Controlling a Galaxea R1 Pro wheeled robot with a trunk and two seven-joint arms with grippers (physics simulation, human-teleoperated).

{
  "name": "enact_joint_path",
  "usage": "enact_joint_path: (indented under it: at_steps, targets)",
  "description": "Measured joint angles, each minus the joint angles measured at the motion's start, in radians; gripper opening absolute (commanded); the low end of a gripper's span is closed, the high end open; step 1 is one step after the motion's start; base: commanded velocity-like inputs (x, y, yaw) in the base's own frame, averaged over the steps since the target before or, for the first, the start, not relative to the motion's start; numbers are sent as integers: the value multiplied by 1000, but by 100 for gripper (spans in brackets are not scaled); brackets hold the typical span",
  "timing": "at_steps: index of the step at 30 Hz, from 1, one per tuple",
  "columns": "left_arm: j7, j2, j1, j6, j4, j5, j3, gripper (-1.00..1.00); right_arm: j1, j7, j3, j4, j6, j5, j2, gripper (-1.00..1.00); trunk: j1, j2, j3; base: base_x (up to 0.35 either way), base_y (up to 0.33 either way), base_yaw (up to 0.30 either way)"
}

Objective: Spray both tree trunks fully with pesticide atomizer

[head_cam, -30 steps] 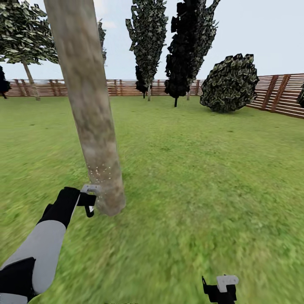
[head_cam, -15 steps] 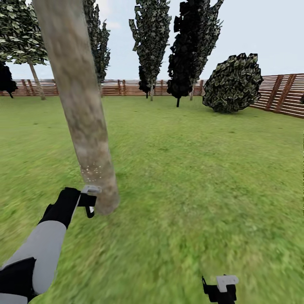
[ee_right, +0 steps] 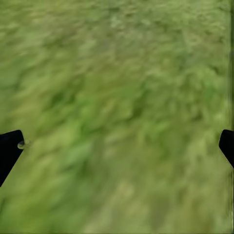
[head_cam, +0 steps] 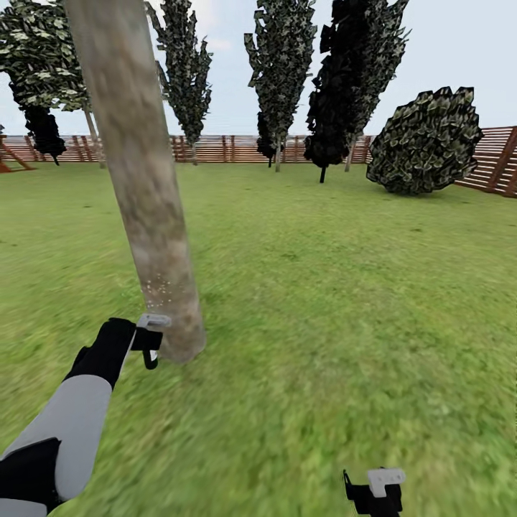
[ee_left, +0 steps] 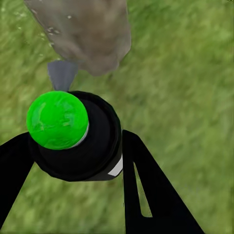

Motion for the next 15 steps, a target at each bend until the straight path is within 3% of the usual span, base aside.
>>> enact_joint_path:
  at_steps: [6,10,15]
  targets:
    - [5,2,1,0,0,3,-1,-100,0,0,-1,1,0,0,-2,100,0,0,0,89,-272,1]
    - [42,12,2,0,0,0,1,-100,0,0,-1,0,0,0,-2,100,0,0,0,88,-272,0]
    - [57,57,27,-1,4,3,2,-100,0,0,0,-1,0,0,-1,100,0,0,0,87,-272,26]
